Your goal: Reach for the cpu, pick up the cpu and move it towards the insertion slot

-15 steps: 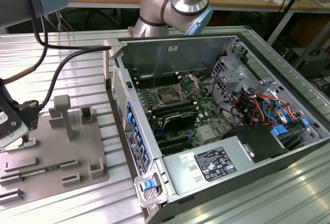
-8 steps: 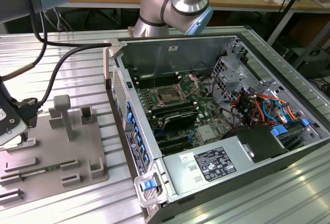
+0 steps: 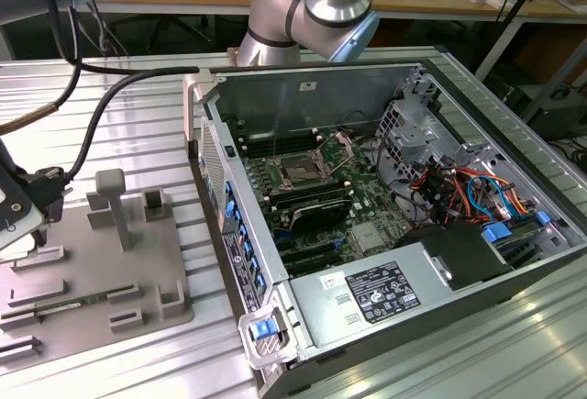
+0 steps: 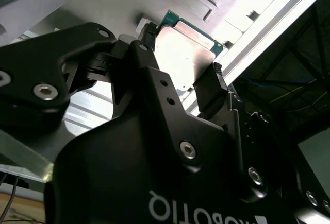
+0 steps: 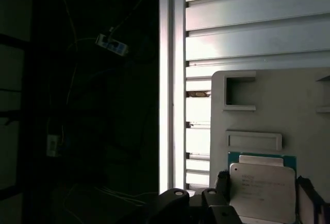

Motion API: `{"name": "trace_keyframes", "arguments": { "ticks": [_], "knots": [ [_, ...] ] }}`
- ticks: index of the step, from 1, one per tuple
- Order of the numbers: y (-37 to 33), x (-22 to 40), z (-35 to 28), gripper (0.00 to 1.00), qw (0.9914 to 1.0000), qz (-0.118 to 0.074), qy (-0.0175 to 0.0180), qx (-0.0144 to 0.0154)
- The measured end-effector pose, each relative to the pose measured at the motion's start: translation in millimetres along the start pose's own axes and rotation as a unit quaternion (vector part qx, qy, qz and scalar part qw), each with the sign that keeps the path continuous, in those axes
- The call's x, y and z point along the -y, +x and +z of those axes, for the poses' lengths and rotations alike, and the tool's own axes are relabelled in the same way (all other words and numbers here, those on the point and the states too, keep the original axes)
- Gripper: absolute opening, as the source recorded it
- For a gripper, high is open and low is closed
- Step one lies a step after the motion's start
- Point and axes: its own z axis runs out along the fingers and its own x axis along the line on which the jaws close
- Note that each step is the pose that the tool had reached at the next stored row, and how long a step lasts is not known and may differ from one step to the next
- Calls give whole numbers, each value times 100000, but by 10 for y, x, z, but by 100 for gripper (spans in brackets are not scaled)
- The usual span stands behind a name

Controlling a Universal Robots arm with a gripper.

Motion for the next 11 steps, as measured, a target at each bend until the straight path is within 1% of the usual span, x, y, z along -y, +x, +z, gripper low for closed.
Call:
{"name": "trace_keyframes", "arguments": {
  "ticks": [5, 9, 11],
  "knots": [
    [0, -1, -46, 55, 100000, -4, -6, 3],
    [1, -5, -134, 55, 100000, 2, -7, 2],
    [1, -6, -163, 55, 100000, -1, -8, 5]
  ]
}}
